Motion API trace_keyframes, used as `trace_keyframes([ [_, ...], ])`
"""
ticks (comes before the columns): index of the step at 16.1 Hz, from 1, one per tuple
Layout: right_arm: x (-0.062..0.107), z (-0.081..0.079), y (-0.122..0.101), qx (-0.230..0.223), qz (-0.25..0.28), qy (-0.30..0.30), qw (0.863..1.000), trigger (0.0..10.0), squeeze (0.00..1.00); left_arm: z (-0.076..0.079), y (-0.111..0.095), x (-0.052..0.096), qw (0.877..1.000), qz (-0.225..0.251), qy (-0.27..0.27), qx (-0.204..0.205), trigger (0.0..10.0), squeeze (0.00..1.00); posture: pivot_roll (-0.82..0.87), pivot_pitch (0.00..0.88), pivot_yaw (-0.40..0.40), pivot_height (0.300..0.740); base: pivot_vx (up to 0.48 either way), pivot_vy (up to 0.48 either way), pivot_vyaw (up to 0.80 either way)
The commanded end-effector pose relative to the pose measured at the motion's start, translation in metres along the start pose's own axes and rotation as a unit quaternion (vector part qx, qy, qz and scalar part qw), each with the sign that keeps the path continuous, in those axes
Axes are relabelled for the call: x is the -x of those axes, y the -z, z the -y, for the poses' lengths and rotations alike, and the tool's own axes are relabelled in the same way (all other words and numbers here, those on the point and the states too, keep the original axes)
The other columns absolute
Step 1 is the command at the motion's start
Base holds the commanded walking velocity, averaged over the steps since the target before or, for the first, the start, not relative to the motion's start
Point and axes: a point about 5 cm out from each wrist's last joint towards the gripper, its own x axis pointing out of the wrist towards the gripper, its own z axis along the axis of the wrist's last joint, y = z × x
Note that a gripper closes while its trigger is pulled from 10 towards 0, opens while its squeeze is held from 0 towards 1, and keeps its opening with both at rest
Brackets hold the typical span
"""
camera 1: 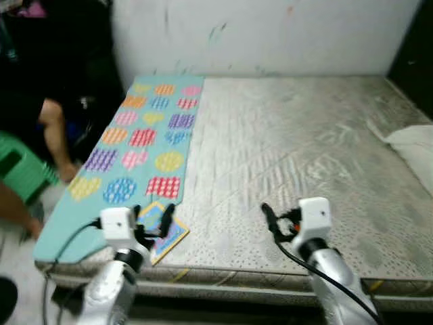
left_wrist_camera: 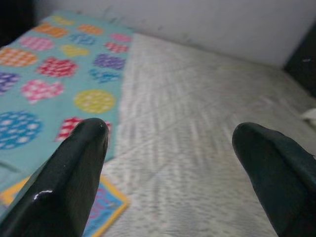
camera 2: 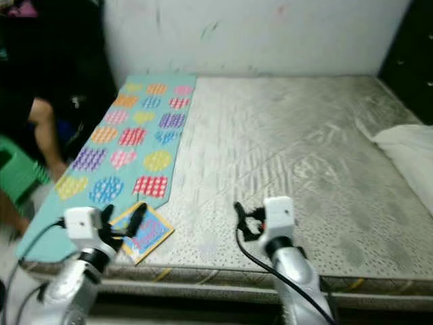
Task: Clean up the room
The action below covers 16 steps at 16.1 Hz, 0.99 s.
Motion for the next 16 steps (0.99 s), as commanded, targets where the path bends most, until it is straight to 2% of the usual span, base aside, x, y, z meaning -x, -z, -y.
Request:
trace_keyframes([
  [1, 0.0013, 0.0017, 0.0025, 0.003, -0.007, -0.001, 1.000, 10.0, 0.00, 0.0019, -0.0019, -0.0021, 1.000, 0.001, 0.005, -0.001, 10.0, 0.00, -0.11, 0.000, 0.036, 0.740, 0.322, 0.000, 0.00],
  [12, 0.0011, 0.0030, 0.0029, 0.003, -0.009, 0.001, 1.000, 10.0, 0.00, -0.0008, 0.0006, -0.0031, 1.000, -0.005, -0.011, 0.010, 10.0, 0.00, -0.12, 0.000, 0.033, 0.740, 0.029, 0.000, 0.00],
  [16, 0.0005, 0.0030, 0.0027, 0.004, -0.009, 0.001, 1.000, 10.0, 0.00, -0.0010, 0.0006, -0.0039, 1.000, -0.008, -0.011, 0.010, 10.0, 0.00, -0.12, 0.000, 0.034, 0.740, 0.000, 0.343, 0.00],
])
